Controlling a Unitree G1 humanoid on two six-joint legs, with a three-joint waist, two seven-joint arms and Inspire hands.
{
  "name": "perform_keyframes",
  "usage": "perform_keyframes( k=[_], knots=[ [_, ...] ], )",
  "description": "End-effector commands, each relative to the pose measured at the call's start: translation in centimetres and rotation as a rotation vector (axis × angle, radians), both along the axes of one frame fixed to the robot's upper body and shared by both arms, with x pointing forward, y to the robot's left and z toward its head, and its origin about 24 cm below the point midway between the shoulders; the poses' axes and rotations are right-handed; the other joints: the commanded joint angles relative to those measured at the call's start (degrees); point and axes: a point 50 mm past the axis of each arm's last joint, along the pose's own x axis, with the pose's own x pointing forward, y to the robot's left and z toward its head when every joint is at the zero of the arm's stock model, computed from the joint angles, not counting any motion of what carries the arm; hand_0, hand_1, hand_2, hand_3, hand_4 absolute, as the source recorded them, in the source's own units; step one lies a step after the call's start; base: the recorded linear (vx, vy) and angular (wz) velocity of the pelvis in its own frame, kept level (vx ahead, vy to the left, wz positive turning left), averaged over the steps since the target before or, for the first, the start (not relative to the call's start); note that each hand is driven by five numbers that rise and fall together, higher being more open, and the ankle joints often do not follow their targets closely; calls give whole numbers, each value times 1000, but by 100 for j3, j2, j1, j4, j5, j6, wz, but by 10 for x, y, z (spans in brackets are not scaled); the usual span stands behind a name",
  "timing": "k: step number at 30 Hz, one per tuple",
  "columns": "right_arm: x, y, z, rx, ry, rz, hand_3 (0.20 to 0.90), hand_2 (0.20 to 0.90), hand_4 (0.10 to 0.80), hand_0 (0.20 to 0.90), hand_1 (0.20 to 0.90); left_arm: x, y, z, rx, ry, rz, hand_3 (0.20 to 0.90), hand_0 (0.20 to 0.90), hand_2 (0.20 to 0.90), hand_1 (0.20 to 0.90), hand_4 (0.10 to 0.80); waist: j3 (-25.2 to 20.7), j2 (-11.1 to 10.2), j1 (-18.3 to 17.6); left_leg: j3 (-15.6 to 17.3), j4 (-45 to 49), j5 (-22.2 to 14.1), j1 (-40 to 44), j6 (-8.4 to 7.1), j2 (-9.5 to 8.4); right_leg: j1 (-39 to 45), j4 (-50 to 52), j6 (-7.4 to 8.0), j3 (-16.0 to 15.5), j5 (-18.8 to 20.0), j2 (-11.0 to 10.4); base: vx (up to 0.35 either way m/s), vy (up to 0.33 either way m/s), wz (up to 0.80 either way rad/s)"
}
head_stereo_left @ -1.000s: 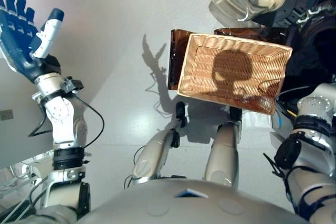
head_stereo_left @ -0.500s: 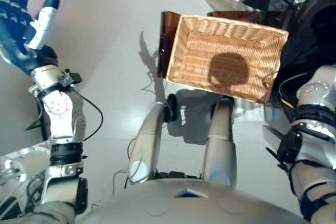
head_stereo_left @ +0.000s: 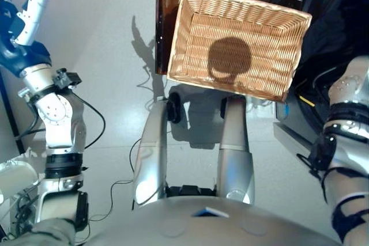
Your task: Pick up the clothes and place them into the washing machine
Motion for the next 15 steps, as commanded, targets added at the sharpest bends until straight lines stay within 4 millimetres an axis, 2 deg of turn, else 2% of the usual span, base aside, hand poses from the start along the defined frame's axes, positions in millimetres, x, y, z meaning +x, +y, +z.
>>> perform_keyframes(
  k=[1,2,3,6,8,9,10,11,12,15],
  knots=[
    [-78,-59,70,-147,63,-307,200,200,300,200,200,-9,6,14,44,-94,39,900,900,900,900,800,-833,267,-16,21,-246,-457,377,-130,-97,219,-700,-907,-906,-56,446,-4,-6,-13],
    [-79,-58,76,-134,53,-356,200,200,300,200,200,-11,6,15,38,-103,34,900,900,900,900,800,-810,289,-13,8,-320,-428,380,-108,-88,229,-792,-910,-905,-21,457,-13,-13,-9],
    [-72,-55,73,-113,54,-335,200,200,300,200,200,-11,6,12,30,-93,34,900,900,900,900,800,-773,314,6,-14,-346,-405,360,-91,-102,228,-838,-916,-902,5,469,-17,-31,-6],
    [-59,-43,86,-125,-59,-298,200,200,300,200,200,-11,8,15,30,-103,36,900,900,900,900,800,-710,353,-8,-39,-588,-260,379,-117,-161,275,-1047,-912,-916,61,425,11,3,1],
    [-52,-33,98,-141,-205,-266,200,200,300,200,200,-12,9,18,24,-122,34,900,900,900,900,800,-731,387,-28,-48,-884,-149,478,-137,-192,350,-1164,-888,-897,51,343,38,62,14],
    [-39,-16,112,-186,-348,-167,200,200,300,200,200,-10,10,20,13,-140,46,900,900,900,900,800,-724,443,-31,6,-1165,109,546,-142,-254,384,-1282,-889,-830,216,274,85,90,20],
    [-38,-16,111,-185,-351,-165,200,200,300,200,200,-10,11,20,14,-141,49,900,900,900,900,800,-752,429,-29,-17,-1201,25,621,-148,-280,440,-1275,-884,-820,111,265,83,117,23],
    [-37,-11,114,-192,-383,-157,200,200,300,200,200,-9,11,22,1,-155,51,900,900,900,900,800,-758,436,-33,7,-1317,65,676,-142,-329,474,-1334,-882,-771,151,235,48,95,18],
    [-30,0,121,-238,-434,-95,200,200,300,200,200,-8,13,24,1,-163,63,900,900,900,900,800,-733,455,-29,66,-1480,241,674,-115,-363,437,-1450,-882,-716,352,203,-24,128,13],
    [-27,2,124,-234,-474,-65,200,200,300,200,200,-7,12,31,8,-202,64,900,900,900,900,800,-767,485,46,99,-1767,357,757,-79,-465,477,-1666,-871,-640,443,111,16,77,0]
  ],
)
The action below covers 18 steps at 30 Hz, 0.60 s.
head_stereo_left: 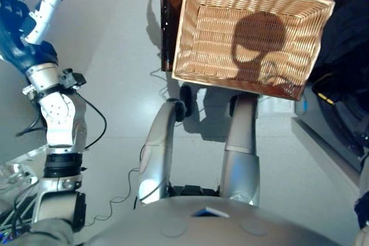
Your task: Pick up the clothes and place them into the washing machine
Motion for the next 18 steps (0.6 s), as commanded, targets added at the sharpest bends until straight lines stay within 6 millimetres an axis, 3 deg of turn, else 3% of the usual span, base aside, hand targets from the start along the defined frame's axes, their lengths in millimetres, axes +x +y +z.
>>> perform_keyframes(
  k=[1,2,3,5,7,11,13,14,16,18],
  knots=[
    [-24,-1,49,-243,-124,-79,200,200,300,200,200,-16,19,26,10,-200,105,900,900,900,900,800,-742,44,-118,-5,-530,-236,319,51,-185,428,-1123,-733,-707,222,339,40,44,-4],
    [-22,0,51,-265,-145,-44,494,494,510,494,494,-15,19,26,-6,-208,108,900,900,900,900,800,-759,54,-94,2,-669,-177,383,65,-220,468,-1224,-724,-688,272,297,40,41,-1],
    [-20,1,48,-290,-140,-5,900,900,800,900,900,-15,18,23,-4,-198,103,900,900,900,900,800,-775,76,-90,-1,-776,-124,433,74,-243,504,-1273,-728,-680,300,275,46,57,-1],
    [-12,8,36,-351,-205,120,900,900,800,900,900,-14,18,23,-18,-208,101,900,900,900,900,800,-779,86,-126,21,-964,-41,553,71,-258,579,-1410,-717,-663,375,246,36,44,1],
    [-13,9,27,-377,-200,138,900,900,800,900,900,-14,20,22,-22,-210,109,900,900,900,900,800,-791,61,-119,31,-1081,5,628,77,-266,632,-1483,-715,-661,418,244,11,17,2],
    [-13,11,-7,-336,-238,161,900,900,800,900,900,-14,19,21,-42,-223,94,900,900,900,900,800,-886,92,-108,2,-1362,127,771,104,-317,767,-1723,-710,-651,519,191,14,47,-2],
    [-11,14,-12,-336,-242,174,900,900,800,900,900,-13,19,20,-41,-219,88,900,900,900,900,800,-923,69,-80,-21,-1437,161,828,105,-332,823,-1780,-705,-657,538,175,0,0,0],
    [-5,19,-27,-314,-222,219,900,900,800,900,900,-12,18,20,-55,-224,82,900,900,900,900,800,-940,42,-68,-38,-1499,186,884,118,-331,896,-1834,-694,-681,567,163,-14,-5,5],
    [-1,24,-33,-313,-223,240,900,900,800,900,900,-12,17,20,-51,-222,79,900,900,900,900,800,-955,8,-48,-65,-1511,204,913,123,-342,949,-1878,-693,-694,595,155,-15,-11,5],
    [3,30,-57,-259,-212,283,900,900,800,900,900,-12,16,16,-62,-211,73,900,900,900,900,800,-971,-34,-47,-96,-1576,231,976,137,-358,1069,-1963,-701,-735,618,152,-10,-15,4]
  ],
)
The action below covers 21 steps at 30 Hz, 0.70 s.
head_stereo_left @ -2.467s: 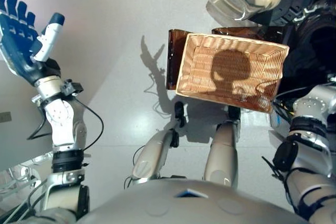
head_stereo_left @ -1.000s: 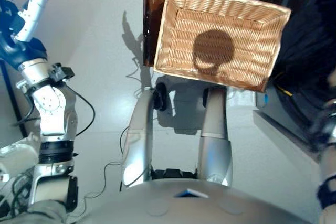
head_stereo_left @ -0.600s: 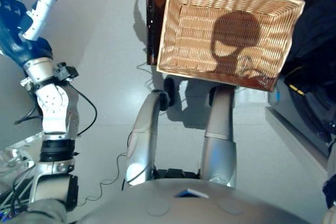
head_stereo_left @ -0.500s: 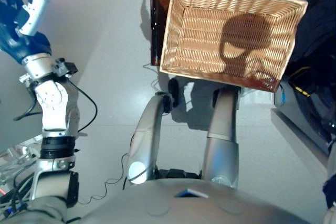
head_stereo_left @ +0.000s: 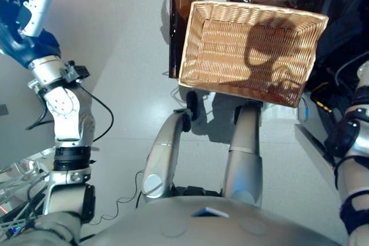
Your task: Pick up the clothes and place them into the washing machine
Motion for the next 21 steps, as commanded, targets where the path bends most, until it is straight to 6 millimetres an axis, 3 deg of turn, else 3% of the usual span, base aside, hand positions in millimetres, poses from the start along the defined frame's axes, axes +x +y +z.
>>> perform_keyframes(
  k=[1,2,3,4,5,7,9,13,21],
  knots=[
    [-7,16,-6,-187,-60,23,900,900,800,900,900,-15,29,12,1,-122,117,900,900,900,900,800,-894,-178,-86,67,-324,-265,79,221,-370,284,-1092,-537,-404,340,244,-14,-29,6],
    [-5,18,-17,-158,-47,39,900,900,800,900,900,-14,27,10,-3,-120,110,900,900,900,900,800,-885,-195,-86,54,-334,-255,82,232,-365,316,-1116,-537,-426,349,233,-20,-32,9],
    [3,33,-38,-132,-30,99,900,900,800,900,900,-15,25,8,-4,-116,104,900,900,900,900,800,-896,-255,-63,-2,-343,-253,124,248,-371,418,-1196,-538,-476,366,226,-18,-28,10],
    [3,34,-39,-131,-30,102,900,900,800,900,900,-15,26,8,-2,-115,106,900,900,900,900,800,-895,-260,-73,-6,-347,-251,135,248,-369,433,-1208,-539,-481,370,227,-3,-27,9],
    [5,45,-65,-74,4,142,900,900,800,900,900,-14,23,4,-12,-104,92,900,900,900,900,800,-897,-306,-60,-47,-361,-238,186,266,-371,532,-1239,-540,-525,373,225,6,-18,4],
    [9,55,-72,-69,12,180,900,900,800,900,900,-15,25,3,-16,-101,99,900,900,900,900,800,-892,-351,-62,-87,-368,-232,241,268,-370,609,-1263,-535,-554,381,217,0,0,0],
    [13,73,-96,-17,34,243,900,900,800,900,900,-16,22,-1,-16,-91,91,900,900,900,900,800,-887,-437,-34,-165,-403,-219,325,287,-375,767,-1342,-537,-626,379,202,0,0,0],
    [17,93,-120,14,86,329,900,900,800,900,900,-18,22,-4,-19,-85,92,900,900,900,900,800,-862,-538,-4,-257,-486,-187,508,294,-389,1009,-1470,-514,-722,401,181,18,-14,5],
    [10,133,-173,124,154,471,900,900,800,900,900,-20,22,-13,-14,-48,95,900,900,900,900,800,-785,-885,75,-549,-852,-58,1117,308,-392,1884,-2043,-458,-1068,499,116,56,-30,10]
  ],
)
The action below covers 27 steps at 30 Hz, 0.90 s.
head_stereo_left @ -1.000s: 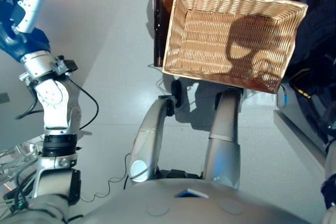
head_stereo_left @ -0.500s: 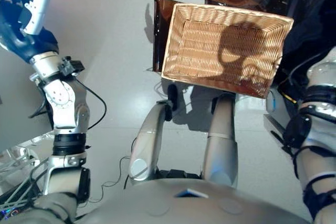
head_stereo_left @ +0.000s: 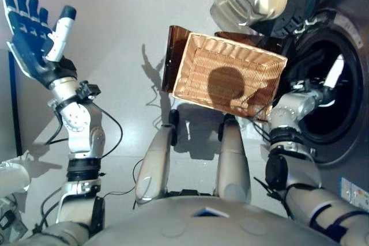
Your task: Pick up the clothes and place them into the washing machine
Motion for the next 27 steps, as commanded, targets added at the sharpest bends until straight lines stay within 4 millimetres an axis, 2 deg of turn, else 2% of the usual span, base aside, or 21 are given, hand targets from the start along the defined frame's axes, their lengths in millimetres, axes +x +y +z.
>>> perform_keyframes(
  k=[1,8,9,10,16,18,19,24,25,26,27],
  knots=[
    [8,24,5,-87,-83,147,900,900,800,900,900,-11,22,43,83,-231,81,900,900,900,900,800,-380,-312,192,162,-248,-285,213,416,-515,544,-1215,-309,-216,426,146,125,-22,16],
    [-20,38,-44,23,26,180,900,900,800,900,900,-15,23,29,104,-156,68,900,900,900,900,800,-433,-627,195,-114,-860,-128,1066,370,-429,1600,-1969,-214,-528,575,101,116,-7,13],
    [-28,40,-52,21,56,200,900,900,800,900,900,-16,24,25,102,-140,70,900,900,900,900,800,-487,-700,186,-140,-1041,-31,1234,357,-401,1812,-2213,-176,-573,698,94,89,-1,6],
    [-29,40,-53,21,57,201,900,900,800,900,900,-16,24,25,102,-138,70,900,900,900,900,800,-488,-696,182,-145,-1077,-11,1260,357,-397,1841,-2254,-176,-579,720,96,107,-5,5],
    [-59,45,-84,51,165,253,900,900,800,900,900,-21,26,14,102,-86,75,900,900,900,900,800,-732,-856,124,-228,-1833,197,2004,299,-283,2553,-2906,-55,-681,950,85,120,17,5],
    [-74,48,-99,73,222,281,900,900,800,900,900,-23,28,6,95,-49,77,900,900,900,900,800,-860,-926,88,-211,-2123,271,2360,296,-259,2880,-3174,8,-690,1078,90,152,29,-5],
    [-75,48,-99,74,223,281,900,900,800,900,900,-24,28,6,96,-47,77,900,900,900,900,800,-854,-925,88,-210,-2152,281,2395,297,-256,2913,-3199,9,-692,1087,91,97,25,-4],
    [-110,61,-132,49,436,463,900,900,800,900,900,-24,27,-12,119,59,59,900,900,900,900,800,-1028,-1048,50,-204,-2612,411,2945,315,-187,3409,-3567,98,-660,1296,108,99,26,-6],
    [-133,62,-146,41,551,519,900,900,800,900,900,-26,25,-23,121,114,26,900,900,900,900,800,-1115,-1084,19,-188,-2802,465,3165,322,-136,3603,-3689,137,-654,1351,95,96,25,-4],
    [-134,62,-146,41,554,520,900,900,800,900,900,-27,25,-23,121,116,25,900,900,900,900,800,-1112,-1082,21,-187,-2825,472,3195,323,-133,3630,-3706,138,-655,1355,96,94,23,-4],
    [-143,61,-152,25,622,552,900,900,800,900,900,-28,25,-28,123,142,11,900,900,900,900,800,-1154,-1100,8,-178,-2892,486,3282,327,-109,3709,-3751,152,-634,1382,99,41,8,-6]
  ],
)
